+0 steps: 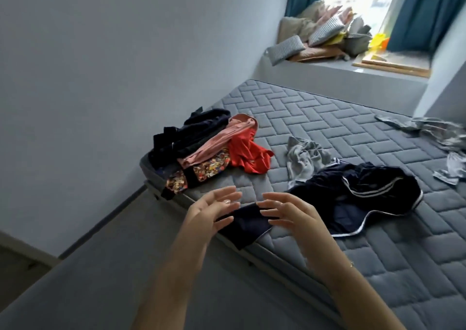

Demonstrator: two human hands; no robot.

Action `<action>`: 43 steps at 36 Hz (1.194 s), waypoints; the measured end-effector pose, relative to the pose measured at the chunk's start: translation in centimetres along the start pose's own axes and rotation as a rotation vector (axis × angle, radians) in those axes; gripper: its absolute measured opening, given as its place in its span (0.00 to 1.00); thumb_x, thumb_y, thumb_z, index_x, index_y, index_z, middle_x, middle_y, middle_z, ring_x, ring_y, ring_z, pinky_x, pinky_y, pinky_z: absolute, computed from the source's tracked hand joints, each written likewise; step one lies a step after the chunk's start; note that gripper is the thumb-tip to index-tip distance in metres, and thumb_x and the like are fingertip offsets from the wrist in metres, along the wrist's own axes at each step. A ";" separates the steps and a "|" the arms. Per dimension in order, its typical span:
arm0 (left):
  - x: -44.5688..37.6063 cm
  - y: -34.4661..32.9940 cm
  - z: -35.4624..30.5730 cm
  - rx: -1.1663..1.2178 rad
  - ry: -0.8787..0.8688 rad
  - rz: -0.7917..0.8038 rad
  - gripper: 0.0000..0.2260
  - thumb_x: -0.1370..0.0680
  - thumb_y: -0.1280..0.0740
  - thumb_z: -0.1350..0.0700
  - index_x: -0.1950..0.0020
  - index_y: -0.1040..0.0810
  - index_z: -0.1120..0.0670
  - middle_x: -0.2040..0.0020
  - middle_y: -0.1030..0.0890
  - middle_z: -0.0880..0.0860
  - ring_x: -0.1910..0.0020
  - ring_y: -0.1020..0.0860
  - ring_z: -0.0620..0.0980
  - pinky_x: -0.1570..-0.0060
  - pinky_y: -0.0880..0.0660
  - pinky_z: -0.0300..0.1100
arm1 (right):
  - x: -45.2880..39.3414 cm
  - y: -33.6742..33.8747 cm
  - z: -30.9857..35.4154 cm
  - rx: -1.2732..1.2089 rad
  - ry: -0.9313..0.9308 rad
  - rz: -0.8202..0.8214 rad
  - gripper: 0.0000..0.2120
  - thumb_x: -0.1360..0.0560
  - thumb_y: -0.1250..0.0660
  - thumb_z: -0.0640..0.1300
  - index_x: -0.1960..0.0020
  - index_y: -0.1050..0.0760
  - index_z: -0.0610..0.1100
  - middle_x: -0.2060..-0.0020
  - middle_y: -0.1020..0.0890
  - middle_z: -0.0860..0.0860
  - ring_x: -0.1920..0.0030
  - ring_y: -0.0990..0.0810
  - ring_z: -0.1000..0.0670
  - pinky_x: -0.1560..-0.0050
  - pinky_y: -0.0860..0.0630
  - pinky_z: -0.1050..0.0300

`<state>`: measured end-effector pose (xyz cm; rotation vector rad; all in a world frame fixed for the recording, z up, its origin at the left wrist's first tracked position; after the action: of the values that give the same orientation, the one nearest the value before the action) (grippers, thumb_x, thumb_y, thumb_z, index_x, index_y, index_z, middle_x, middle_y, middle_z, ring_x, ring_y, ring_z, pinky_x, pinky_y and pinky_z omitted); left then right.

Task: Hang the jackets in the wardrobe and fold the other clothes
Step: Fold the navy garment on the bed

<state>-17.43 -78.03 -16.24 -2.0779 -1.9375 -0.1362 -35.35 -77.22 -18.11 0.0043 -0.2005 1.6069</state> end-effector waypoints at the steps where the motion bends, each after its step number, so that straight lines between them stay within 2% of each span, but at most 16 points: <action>1: -1.6 -0.9 0.5 -0.002 0.023 0.027 0.12 0.20 0.40 0.63 0.44 0.20 0.52 0.47 0.16 0.48 0.46 0.18 0.46 0.48 0.24 0.42 | -0.7 1.4 -0.7 -0.009 -0.023 -0.044 0.15 0.21 0.43 0.35 0.45 0.19 0.44 0.50 0.15 0.46 0.47 0.17 0.46 0.48 0.23 0.56; 5: -8.2 -4.4 2.6 0.000 0.121 0.125 0.12 0.21 0.40 0.64 0.44 0.20 0.54 0.47 0.15 0.50 0.46 0.18 0.47 0.47 0.25 0.42 | -3.8 5.9 -2.8 -0.019 -0.095 -0.193 0.14 0.21 0.43 0.34 0.44 0.20 0.42 0.51 0.15 0.47 0.51 0.17 0.50 0.54 0.22 0.61; 9: -15.2 -7.9 4.4 -0.022 0.193 0.242 0.12 0.21 0.40 0.65 0.45 0.20 0.54 0.49 0.15 0.50 0.48 0.19 0.47 0.45 0.27 0.43 | -6.7 9.7 -4.0 -0.095 -0.137 -0.366 0.13 0.21 0.43 0.33 0.46 0.20 0.40 0.54 0.14 0.46 0.57 0.17 0.54 0.57 0.23 0.62; 15: -22.9 -15.0 7.1 -0.104 0.272 0.415 0.12 0.22 0.40 0.65 0.45 0.20 0.54 0.48 0.15 0.50 0.47 0.20 0.47 0.44 0.27 0.43 | -9.0 16.6 -5.0 -0.136 -0.185 -0.634 0.14 0.21 0.43 0.33 0.47 0.20 0.41 0.55 0.14 0.46 0.55 0.17 0.51 0.55 0.22 0.61; 17: -24.4 -18.0 8.1 -0.163 0.295 0.485 0.12 0.21 0.40 0.65 0.45 0.20 0.53 0.48 0.16 0.50 0.48 0.20 0.45 0.44 0.28 0.43 | -9.0 19.0 -5.4 -0.176 -0.211 -0.704 0.14 0.21 0.43 0.33 0.47 0.20 0.41 0.55 0.14 0.46 0.57 0.17 0.51 0.58 0.23 0.63; 21: -27.0 -24.4 10.9 -0.222 0.332 0.590 0.12 0.21 0.38 0.65 0.46 0.21 0.51 0.49 0.15 0.47 0.49 0.19 0.44 0.48 0.27 0.41 | -8.9 24.5 -6.3 -0.235 -0.216 -0.814 0.12 0.21 0.42 0.33 0.49 0.20 0.41 0.57 0.15 0.46 0.61 0.18 0.53 0.62 0.23 0.65; 24: -29.3 -28.8 13.7 -0.257 0.346 0.605 0.12 0.22 0.36 0.64 0.45 0.20 0.50 0.49 0.15 0.47 0.48 0.19 0.45 0.48 0.26 0.41 | -9.4 28.9 -7.7 -0.257 -0.242 -0.849 0.10 0.21 0.41 0.33 0.49 0.21 0.42 0.59 0.15 0.48 0.62 0.18 0.53 0.62 0.23 0.66; 29: -34.5 -34.2 19.8 -0.277 0.331 0.457 0.10 0.22 0.34 0.62 0.45 0.20 0.50 0.46 0.17 0.48 0.46 0.20 0.45 0.50 0.25 0.40 | -12.4 36.8 -12.1 -0.244 -0.320 -0.805 0.10 0.21 0.40 0.35 0.48 0.20 0.43 0.56 0.14 0.49 0.60 0.18 0.55 0.57 0.23 0.63; 32: -38.0 -35.7 24.0 -0.274 0.327 0.284 0.07 0.21 0.35 0.59 0.44 0.22 0.51 0.45 0.19 0.49 0.45 0.22 0.45 0.49 0.24 0.40 | -14.6 41.0 -15.7 -0.259 -0.392 -0.774 0.10 0.21 0.40 0.35 0.48 0.20 0.43 0.55 0.14 0.48 0.60 0.18 0.55 0.59 0.24 0.64; 37: -44.2 -34.6 31.1 -0.288 0.339 -0.013 0.08 0.20 0.35 0.55 0.41 0.25 0.52 0.41 0.22 0.51 0.48 0.23 0.43 0.54 0.27 0.37 | -19.5 45.7 -22.4 -0.233 -0.495 -0.693 0.11 0.21 0.41 0.35 0.47 0.21 0.42 0.54 0.15 0.47 0.57 0.18 0.52 0.59 0.24 0.65; 38: -45.4 -34.0 32.7 -0.316 0.341 -0.052 0.10 0.21 0.34 0.55 0.40 0.25 0.53 0.40 0.22 0.52 0.47 0.23 0.43 0.52 0.27 0.37 | -20.6 46.4 -23.8 -0.231 -0.509 -0.678 0.11 0.20 0.41 0.35 0.46 0.21 0.42 0.53 0.15 0.46 0.56 0.18 0.52 0.58 0.23 0.65; 40: -47.8 -32.9 35.8 -0.406 0.358 -0.113 0.17 0.22 0.32 0.54 0.35 0.27 0.55 0.35 0.25 0.55 0.40 0.26 0.49 0.40 0.28 0.43 | -22.6 47.4 -26.6 -0.224 -0.537 -0.657 0.11 0.20 0.41 0.35 0.46 0.21 0.42 0.53 0.15 0.47 0.55 0.18 0.52 0.58 0.23 0.65; 41: -49.1 -32.4 37.3 -0.500 0.361 -0.136 0.20 0.23 0.31 0.52 0.33 0.28 0.56 0.33 0.27 0.55 0.35 0.28 0.52 0.34 0.31 0.46 | -23.5 47.8 -28.0 -0.216 -0.551 -0.647 0.10 0.20 0.40 0.36 0.46 0.21 0.43 0.54 0.15 0.48 0.55 0.18 0.53 0.58 0.23 0.66; 43: -51.5 -31.5 39.8 -0.746 0.353 -0.160 0.25 0.24 0.32 0.45 0.31 0.29 0.54 0.29 0.30 0.54 0.29 0.36 0.56 0.30 0.38 0.52 | -25.3 48.3 -30.7 -0.203 -0.570 -0.625 0.10 0.20 0.40 0.36 0.47 0.21 0.45 0.55 0.15 0.50 0.56 0.18 0.54 0.57 0.24 0.65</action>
<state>-58.26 -114.88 -63.17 -2.0706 -1.9935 -1.3394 -78.34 -99.78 -57.60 0.3393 -0.7282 0.9233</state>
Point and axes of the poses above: each hand's wrist, its own x-axis away from the middle knuckle, its own y-axis out of the back of the hand, z = x × y, the point moved 6 cm from there along -x, towards the middle knuckle
